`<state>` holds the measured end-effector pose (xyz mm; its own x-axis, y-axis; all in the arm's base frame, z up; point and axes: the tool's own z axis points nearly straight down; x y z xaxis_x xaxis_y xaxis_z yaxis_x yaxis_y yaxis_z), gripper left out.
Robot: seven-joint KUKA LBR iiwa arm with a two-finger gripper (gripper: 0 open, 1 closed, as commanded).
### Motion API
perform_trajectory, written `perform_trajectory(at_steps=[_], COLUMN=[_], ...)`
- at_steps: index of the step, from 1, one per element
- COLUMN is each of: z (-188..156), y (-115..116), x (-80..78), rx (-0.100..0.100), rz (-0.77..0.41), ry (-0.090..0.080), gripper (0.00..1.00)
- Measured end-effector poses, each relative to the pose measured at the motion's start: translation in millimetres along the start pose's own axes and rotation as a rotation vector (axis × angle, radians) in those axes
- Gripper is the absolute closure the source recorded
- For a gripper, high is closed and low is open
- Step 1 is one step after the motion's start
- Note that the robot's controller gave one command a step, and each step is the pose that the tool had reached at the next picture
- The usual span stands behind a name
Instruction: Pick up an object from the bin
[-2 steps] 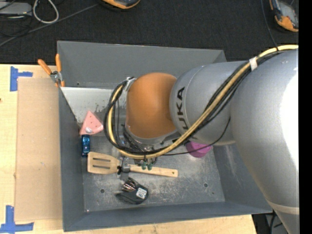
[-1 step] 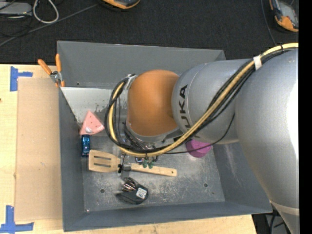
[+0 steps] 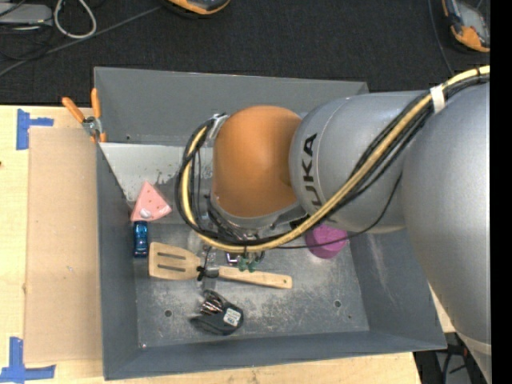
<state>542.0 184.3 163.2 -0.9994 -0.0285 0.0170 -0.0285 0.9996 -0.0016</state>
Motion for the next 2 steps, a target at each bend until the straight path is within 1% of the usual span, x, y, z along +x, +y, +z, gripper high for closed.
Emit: perform_trajectory(at_steps=[1,2], z=[-36.5,-66.1], y=[0.3,0.1], x=[-1.2,-0.8], rx=[-0.002,-0.002], rz=[0.0,0.001], ry=[-0.007,-0.006], gripper=[1.0,1.0])
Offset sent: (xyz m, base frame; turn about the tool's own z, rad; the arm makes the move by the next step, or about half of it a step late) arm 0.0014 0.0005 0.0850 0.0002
